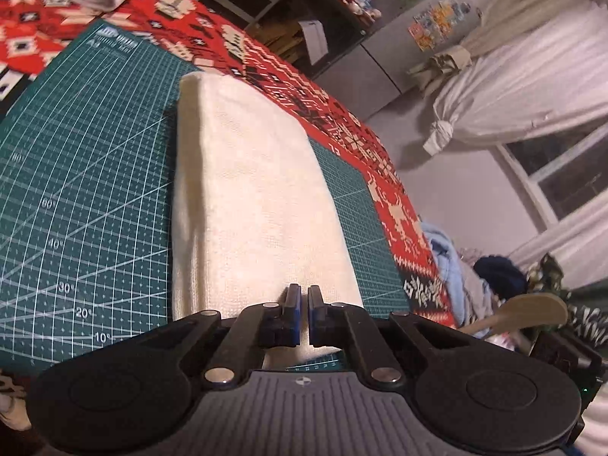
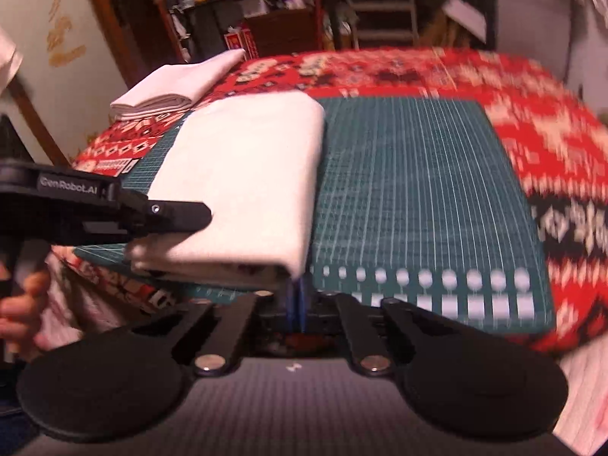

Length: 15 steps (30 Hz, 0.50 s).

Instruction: Fold clothes

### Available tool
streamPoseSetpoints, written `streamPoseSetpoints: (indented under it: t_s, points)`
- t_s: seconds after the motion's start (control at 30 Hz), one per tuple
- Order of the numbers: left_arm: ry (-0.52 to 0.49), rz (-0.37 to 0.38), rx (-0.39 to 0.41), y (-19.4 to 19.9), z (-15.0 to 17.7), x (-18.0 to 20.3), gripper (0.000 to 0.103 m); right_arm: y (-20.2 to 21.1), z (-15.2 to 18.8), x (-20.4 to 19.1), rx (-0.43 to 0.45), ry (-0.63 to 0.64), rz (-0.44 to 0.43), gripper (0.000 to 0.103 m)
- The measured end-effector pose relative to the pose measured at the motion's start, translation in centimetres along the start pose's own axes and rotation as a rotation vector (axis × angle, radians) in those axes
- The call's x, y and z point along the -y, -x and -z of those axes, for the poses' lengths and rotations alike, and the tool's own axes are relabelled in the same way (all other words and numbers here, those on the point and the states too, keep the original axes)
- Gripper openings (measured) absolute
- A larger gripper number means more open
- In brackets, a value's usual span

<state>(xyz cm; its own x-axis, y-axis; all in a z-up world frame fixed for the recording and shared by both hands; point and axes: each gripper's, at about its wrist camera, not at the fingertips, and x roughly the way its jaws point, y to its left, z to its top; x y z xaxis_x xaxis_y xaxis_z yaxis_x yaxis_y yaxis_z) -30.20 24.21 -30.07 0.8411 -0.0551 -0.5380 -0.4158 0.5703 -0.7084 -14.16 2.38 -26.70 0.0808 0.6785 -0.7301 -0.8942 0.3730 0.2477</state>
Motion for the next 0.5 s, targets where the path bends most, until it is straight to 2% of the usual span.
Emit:
streamPoseSetpoints:
  t_s: [0.07,0.2,0.3,0.4,0.5]
  points:
    - [-0.004,-0.004,0.006,0.0,0.0,0.2,0.006,0.9,0.2,0.7,-0.003,-0.029,-0.015,0.0]
    - [-0.012,0.01,0.034,0.5,0.0,1.0,0.006,2.1,-0.8,2.2,0.06,-0.038,0.031,0.003]
    - [-0.072,0.013,0.053,0.5,-0.5,2.5,0.006,0.8,-2.2,3.2,0.057,-0.043,0.023,0.007]
    - [-0.144,-0.047,0.058,-0.6,-1.3,3.8,0.006,-1.6,-3.9,3.4,0.044,-0.04,0.015,0.007]
    - [-0.133,-0.074,0.047,-2.0,-1.9,3.5,0.006,-3.8,-5.3,3.2,0.022,-0.046,0.0,0.007]
